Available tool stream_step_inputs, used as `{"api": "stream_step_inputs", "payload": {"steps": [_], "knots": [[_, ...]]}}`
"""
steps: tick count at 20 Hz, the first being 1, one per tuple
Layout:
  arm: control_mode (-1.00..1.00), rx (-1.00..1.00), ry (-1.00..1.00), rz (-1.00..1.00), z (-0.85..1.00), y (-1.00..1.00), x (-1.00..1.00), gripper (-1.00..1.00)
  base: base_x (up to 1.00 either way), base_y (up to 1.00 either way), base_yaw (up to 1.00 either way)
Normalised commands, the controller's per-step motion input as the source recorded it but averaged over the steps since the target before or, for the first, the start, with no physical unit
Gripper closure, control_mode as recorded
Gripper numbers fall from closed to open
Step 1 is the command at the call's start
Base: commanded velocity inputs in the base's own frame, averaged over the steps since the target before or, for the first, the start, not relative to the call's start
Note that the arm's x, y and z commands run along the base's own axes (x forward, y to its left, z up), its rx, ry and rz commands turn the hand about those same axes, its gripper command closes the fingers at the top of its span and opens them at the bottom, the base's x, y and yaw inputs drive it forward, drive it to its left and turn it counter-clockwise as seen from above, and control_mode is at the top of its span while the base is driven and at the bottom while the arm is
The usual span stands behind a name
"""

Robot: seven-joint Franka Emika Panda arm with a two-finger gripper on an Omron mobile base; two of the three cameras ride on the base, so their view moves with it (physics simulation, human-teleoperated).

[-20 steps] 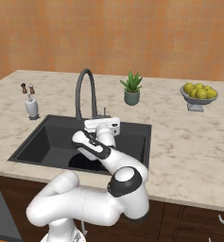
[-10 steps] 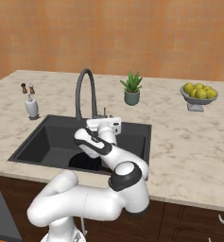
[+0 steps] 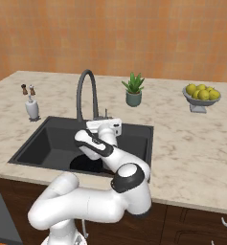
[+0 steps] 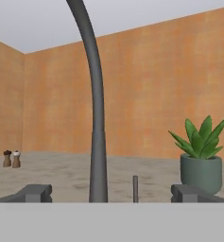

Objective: Pick the pan and sponge and place them into the sink. Then turn on the water.

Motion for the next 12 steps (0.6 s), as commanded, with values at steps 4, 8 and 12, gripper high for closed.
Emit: {"api": "stream_step_inputs", "payload": {"steps": [4, 8, 12], "knots": [[-1.00, 0.00, 0.00, 0.00, 0.00, 0.09, 0.08, -1.00, 0.00, 0.00, 0.00], [-1.00, 0.00, 0.00, 0.00, 0.00, 0.11, 0.15, -1.00, 0.00, 0.00, 0.00], [-1.00, 0.00, 0.00, 0.00, 0.00, 0.06, 0.16, -1.00, 0.00, 0.00, 0.00]]}}
